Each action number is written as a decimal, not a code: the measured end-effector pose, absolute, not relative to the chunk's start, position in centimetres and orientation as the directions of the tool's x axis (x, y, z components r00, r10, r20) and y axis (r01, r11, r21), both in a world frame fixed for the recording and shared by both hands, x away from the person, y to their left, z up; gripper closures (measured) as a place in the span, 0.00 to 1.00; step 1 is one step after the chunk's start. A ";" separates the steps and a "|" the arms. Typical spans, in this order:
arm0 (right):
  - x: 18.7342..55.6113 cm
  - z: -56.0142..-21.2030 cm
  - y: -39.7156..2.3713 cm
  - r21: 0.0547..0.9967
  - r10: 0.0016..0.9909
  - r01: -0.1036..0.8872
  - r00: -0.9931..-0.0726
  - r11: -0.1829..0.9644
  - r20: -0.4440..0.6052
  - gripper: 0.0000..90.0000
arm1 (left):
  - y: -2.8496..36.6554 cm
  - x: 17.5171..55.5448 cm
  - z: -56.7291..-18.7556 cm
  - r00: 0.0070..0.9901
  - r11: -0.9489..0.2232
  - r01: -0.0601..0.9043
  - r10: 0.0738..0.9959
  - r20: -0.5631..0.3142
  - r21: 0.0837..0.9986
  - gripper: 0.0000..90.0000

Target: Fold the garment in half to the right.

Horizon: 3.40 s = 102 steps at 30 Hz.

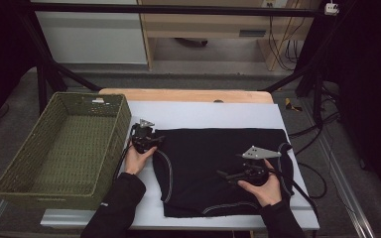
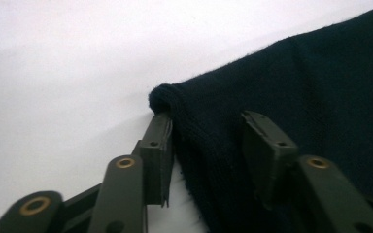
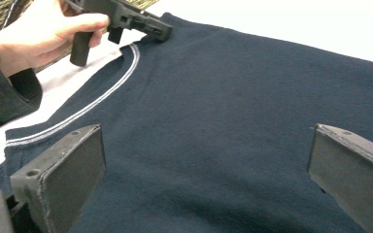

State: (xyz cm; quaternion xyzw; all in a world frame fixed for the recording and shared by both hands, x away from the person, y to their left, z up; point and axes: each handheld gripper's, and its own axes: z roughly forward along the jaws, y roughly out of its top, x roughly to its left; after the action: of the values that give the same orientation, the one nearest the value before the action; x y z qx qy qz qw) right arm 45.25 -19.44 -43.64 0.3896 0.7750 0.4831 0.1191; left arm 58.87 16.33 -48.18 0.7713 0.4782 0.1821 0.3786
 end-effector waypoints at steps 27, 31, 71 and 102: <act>42.0 -46.3 -7.8 0.782 0.637 0.483 -0.757 0.394 0.147 0.04 | 16.1 58.4 -48.5 0.515 -0.270 0.573 0.853 -0.083 0.774 0.89; 41.4 -46.8 -6.4 0.779 0.630 0.476 -0.764 0.408 0.137 0.06 | 16.1 58.5 -48.5 0.514 -0.266 0.575 0.853 -0.089 0.774 0.89; 39.8 -47.9 -1.1 0.708 0.677 0.433 -0.731 0.558 -0.087 0.80 | 16.2 58.5 -48.5 0.515 -0.262 0.575 0.852 -0.093 0.775 0.89; 41.1 -44.4 -4.0 0.739 0.662 0.538 -0.730 0.406 0.168 0.86 | 16.0 57.3 -43.7 0.498 -0.222 0.559 0.861 -0.109 0.799 0.93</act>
State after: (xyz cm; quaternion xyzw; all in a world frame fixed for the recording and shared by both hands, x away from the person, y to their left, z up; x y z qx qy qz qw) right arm 41.07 -4.03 -44.44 0.3593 0.8349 0.4099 0.0760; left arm 57.30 15.95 -43.67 0.7602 0.4669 0.1821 0.4134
